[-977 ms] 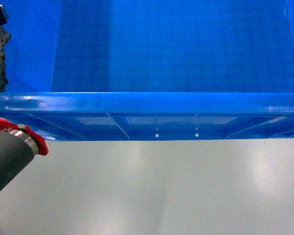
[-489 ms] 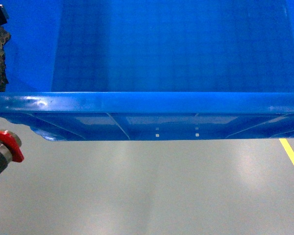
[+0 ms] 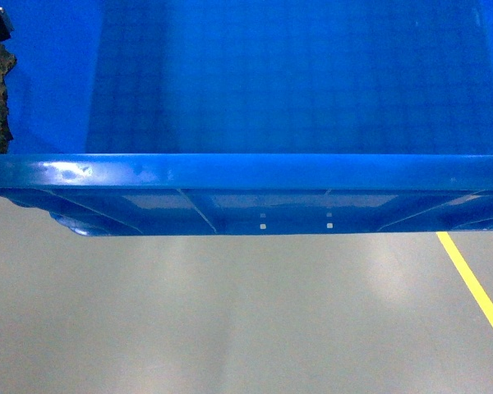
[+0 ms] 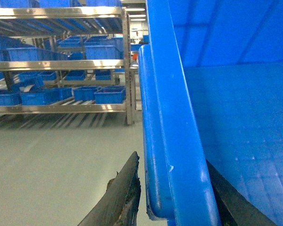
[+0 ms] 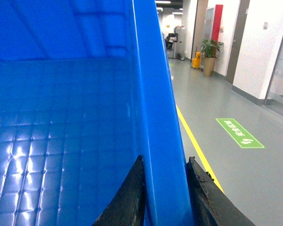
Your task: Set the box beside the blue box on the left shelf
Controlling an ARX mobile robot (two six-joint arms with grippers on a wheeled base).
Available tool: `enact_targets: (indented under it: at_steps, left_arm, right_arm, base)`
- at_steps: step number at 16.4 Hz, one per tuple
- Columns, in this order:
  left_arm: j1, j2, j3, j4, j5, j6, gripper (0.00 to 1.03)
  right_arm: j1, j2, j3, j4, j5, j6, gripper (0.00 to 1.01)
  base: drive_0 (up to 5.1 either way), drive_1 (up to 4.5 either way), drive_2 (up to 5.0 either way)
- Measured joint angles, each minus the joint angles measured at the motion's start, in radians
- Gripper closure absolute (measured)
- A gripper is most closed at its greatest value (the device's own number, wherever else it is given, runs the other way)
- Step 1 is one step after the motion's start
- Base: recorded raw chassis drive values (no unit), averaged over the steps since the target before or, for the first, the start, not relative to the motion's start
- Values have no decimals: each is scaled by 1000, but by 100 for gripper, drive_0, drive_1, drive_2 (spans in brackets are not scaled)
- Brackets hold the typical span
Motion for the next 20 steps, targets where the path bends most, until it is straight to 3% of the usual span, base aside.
enact_targets:
  at_steps: [20]
  left_arm:
    - [-3,-5,-5,1,-1,-1,74]
  right_arm:
    - [0,-7,-1,1,2,-1,84]
  base:
    - [-4,399,-407]
